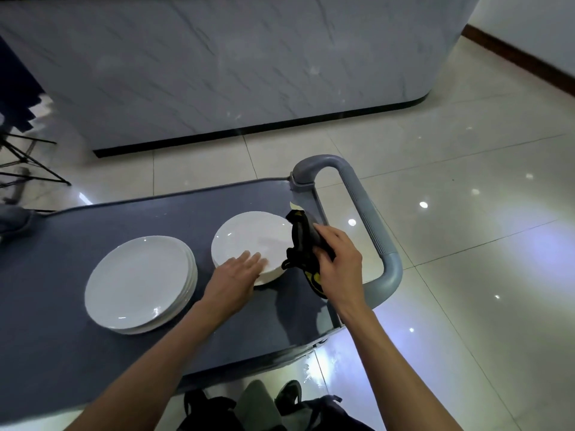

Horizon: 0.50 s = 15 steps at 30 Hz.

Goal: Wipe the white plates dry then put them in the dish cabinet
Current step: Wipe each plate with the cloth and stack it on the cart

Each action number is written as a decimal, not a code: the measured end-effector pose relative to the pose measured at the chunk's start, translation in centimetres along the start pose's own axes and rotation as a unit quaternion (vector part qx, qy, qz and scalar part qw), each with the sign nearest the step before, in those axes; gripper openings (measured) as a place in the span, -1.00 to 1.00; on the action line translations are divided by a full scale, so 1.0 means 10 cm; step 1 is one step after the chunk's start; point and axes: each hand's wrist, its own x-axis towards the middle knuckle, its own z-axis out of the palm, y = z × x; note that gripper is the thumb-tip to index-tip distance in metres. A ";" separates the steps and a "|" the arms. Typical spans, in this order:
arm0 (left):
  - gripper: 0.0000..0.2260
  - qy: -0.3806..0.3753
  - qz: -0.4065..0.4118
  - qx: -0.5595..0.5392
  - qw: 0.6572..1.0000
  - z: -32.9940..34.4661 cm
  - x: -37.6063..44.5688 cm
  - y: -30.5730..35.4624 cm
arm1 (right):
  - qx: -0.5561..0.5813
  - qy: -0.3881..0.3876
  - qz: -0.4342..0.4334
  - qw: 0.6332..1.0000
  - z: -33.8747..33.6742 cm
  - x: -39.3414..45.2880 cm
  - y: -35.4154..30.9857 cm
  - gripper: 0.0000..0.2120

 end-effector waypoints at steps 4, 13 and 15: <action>-0.52 -0.003 -0.003 -0.014 1.000 0.08 -0.05 -0.01 | 0.004 -0.010 0.001 1.000 0.03 -0.02 0.03 -0.57; -0.61 -0.009 -0.004 -0.068 0.998 0.21 -0.06 0.00 | 0.002 -0.033 0.003 0.999 0.08 -0.05 0.04 -0.56; -0.59 -0.010 -0.003 -0.067 0.998 0.24 -0.08 -0.01 | 0.004 -0.033 0.002 0.999 0.08 -0.06 0.02 -0.56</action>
